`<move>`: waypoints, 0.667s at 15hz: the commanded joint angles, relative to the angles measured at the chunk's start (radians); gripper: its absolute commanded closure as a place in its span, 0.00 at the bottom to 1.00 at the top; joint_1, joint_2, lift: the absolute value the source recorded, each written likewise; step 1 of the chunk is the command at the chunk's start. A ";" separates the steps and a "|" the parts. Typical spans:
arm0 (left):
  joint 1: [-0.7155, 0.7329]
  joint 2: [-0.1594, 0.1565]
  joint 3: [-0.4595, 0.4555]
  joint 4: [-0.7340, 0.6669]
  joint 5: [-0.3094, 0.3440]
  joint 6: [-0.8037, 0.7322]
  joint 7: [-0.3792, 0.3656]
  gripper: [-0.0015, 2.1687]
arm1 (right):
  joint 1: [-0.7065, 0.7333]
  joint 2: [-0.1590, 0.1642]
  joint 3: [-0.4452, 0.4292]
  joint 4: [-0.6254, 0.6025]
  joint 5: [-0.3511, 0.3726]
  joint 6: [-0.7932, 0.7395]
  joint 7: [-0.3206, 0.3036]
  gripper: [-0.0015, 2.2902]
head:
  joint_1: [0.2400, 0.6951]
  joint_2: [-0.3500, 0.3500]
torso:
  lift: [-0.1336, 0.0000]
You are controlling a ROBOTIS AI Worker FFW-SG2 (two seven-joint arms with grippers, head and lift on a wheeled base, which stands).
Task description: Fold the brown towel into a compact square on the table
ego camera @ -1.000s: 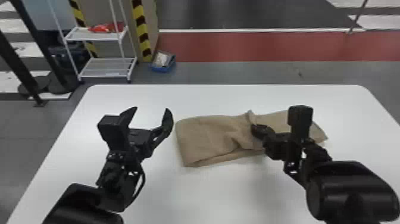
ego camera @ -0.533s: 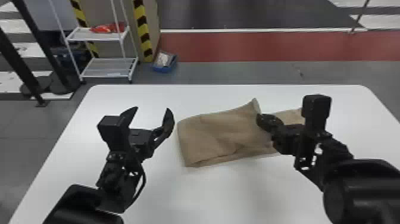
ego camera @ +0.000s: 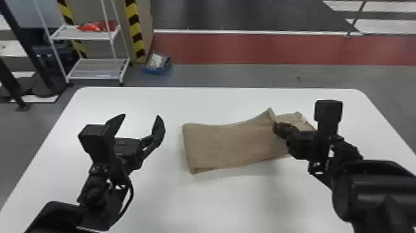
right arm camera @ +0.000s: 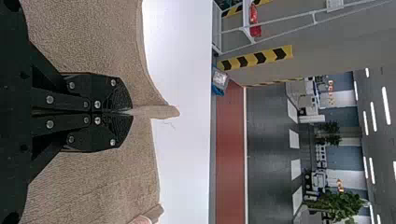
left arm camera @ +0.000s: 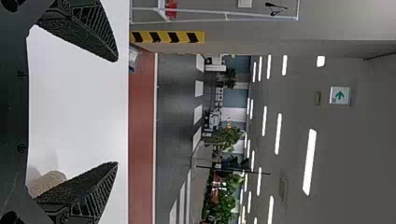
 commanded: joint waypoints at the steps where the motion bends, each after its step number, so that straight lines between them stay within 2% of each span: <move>1: 0.007 0.000 0.001 -0.010 -0.005 0.008 0.000 0.04 | 0.001 -0.003 -0.007 -0.020 -0.013 0.006 0.017 0.56 | 1.00 0.46 | 0.08; 3: 0.019 0.001 0.009 -0.021 -0.005 0.008 0.000 0.04 | 0.010 -0.006 -0.050 -0.085 -0.037 0.021 0.019 0.56 | 1.00 0.47 | 0.08; 4: 0.030 0.001 0.011 -0.028 -0.005 0.008 0.000 0.04 | -0.006 -0.018 -0.071 -0.085 -0.038 0.039 0.019 0.56 | 1.00 0.46 | 0.08; 5: 0.038 0.001 0.014 -0.037 -0.005 0.008 0.000 0.04 | -0.026 -0.032 -0.105 -0.059 -0.038 0.042 0.019 0.56 | 1.00 0.46 | 0.08; 7: 0.044 0.001 0.025 -0.041 -0.005 0.008 -0.001 0.04 | -0.047 -0.060 -0.108 0.035 -0.033 0.030 0.020 0.56 | 1.00 0.41 | 0.08; 10: 0.044 -0.002 0.015 -0.042 -0.020 0.008 0.000 0.04 | -0.065 -0.064 -0.080 0.125 0.005 -0.028 0.026 0.56 | 1.00 0.38 | 0.08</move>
